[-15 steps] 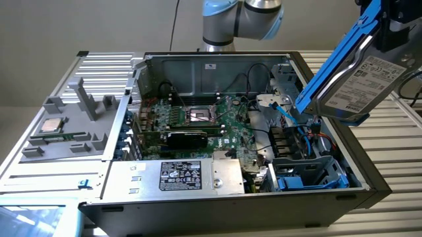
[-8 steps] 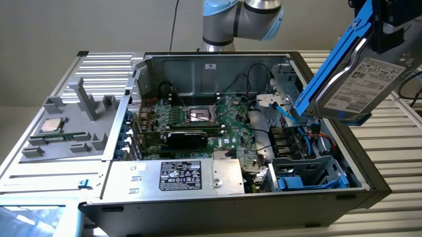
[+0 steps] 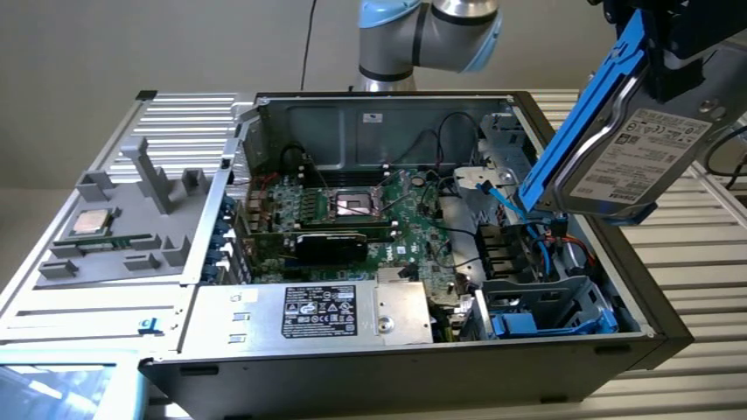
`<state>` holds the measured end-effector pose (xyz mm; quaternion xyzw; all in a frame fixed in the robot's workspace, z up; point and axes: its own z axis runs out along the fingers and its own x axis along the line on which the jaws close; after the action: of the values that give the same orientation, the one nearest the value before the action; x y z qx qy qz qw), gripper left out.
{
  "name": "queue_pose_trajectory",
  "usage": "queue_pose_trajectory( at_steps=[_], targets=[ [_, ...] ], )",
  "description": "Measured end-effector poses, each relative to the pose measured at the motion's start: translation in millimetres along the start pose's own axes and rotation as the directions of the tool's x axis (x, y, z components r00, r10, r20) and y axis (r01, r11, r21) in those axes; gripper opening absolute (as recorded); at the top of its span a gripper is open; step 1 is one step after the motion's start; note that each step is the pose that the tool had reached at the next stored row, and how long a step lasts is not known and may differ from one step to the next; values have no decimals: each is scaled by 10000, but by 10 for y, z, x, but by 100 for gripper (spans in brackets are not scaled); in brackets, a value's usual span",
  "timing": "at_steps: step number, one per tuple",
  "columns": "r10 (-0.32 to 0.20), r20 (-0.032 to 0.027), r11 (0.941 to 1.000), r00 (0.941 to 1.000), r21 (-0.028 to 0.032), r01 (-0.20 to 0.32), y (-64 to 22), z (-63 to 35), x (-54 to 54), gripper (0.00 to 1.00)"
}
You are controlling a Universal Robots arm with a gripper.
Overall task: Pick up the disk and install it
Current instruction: 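Insert the disk into the insertion slot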
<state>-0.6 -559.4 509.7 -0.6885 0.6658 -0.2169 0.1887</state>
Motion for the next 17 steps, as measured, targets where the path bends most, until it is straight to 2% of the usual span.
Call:
queue_pose_trajectory(
  at_steps=[6,17],
  targets=[
    [85,-58,9997,9999,208,-84,64,29,-3,38],
    [172,-118,9972,9998,727,-163,202,49,-10,38]
  ],
)
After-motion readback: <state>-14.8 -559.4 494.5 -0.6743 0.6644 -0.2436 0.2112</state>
